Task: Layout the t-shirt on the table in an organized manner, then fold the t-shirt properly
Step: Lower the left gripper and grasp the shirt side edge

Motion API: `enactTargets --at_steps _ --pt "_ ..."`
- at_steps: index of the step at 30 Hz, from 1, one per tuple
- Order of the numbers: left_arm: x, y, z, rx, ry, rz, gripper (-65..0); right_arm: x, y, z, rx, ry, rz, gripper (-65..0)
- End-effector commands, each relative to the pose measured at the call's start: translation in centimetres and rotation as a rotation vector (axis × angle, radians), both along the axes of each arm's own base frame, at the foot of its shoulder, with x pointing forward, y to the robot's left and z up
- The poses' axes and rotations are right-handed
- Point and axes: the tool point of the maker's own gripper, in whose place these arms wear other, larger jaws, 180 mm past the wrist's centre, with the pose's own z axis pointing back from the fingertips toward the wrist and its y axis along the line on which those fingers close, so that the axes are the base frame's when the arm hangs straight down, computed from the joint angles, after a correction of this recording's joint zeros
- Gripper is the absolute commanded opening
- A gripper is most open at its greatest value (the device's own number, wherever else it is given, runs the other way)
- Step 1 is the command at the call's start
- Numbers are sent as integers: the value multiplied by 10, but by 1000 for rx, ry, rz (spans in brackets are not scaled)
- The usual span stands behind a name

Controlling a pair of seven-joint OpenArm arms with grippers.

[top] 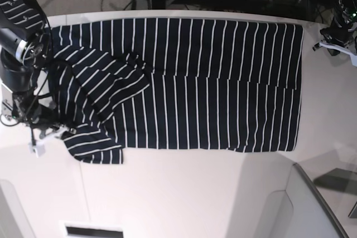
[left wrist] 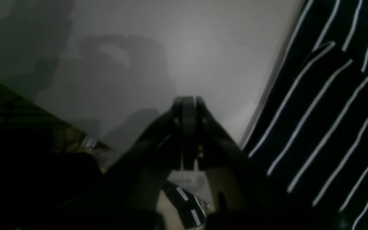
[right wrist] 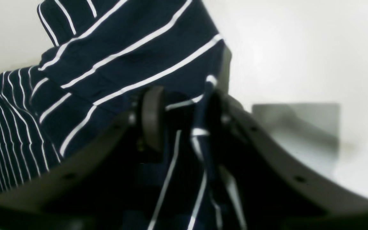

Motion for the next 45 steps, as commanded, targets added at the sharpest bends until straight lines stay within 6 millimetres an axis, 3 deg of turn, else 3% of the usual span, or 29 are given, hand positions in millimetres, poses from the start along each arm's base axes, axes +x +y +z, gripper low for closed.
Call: enactTargets --at_steps 1,3,4,7,10,14,17,20,23,25,30,35,39,41,45 --pt "7 9 11 32 -24 -7 -650 20 -10 20 -8 -68 -16 -515" --pt "12 5 4 15 -19 -9 -650 21 -10 21 -9 -75 -19 -627" --pt "19 4 3 9 -22 -20 -650 21 -11 21 -9 -79 -21 -650" --pt "40 1 -3 -4 -12 -58 -650 22 -11 22 -10 -80 -21 -644" --pt "70 6 6 -8 -57 -57 -650 20 -11 21 -10 -77 -21 -650" --pt "112 18 27 -7 -138 -41 -416 19 -13 20 -13 -75 -22 -650" --pt "139 22 26 -54 -164 2 -281 19 -14 20 -14 -74 -20 -650" --pt "166 9 7 -97 -93 -68 -219 18 -14 20 -13 -74 -19 -650" --pt "179 -19 -17 -140 -12 -178 -194 18 -13 20 -13 -73 -17 -650" --pt "184 -27 -25 -162 7 -195 -181 18 -13 20 -13 -73 -17 -650" --pt "194 -34 -30 -176 -42 -178 -193 18 -13 20 -13 -73 -17 -650" --pt "190 -39 -49 -213 -16 -144 -194 18 -13 20 -13 -73 -17 -650" --pt "188 -62 -68 -165 55 -253 -206 18 -13 20 -13 -73 -17 -650" --pt "187 -69 -71 -161 71 -277 -280 18 -14 20 -13 -74 -18 -650" --pt "189 -69 -70 -162 65 -275 -586 18 -14 20 -13 -74 -18 -650"
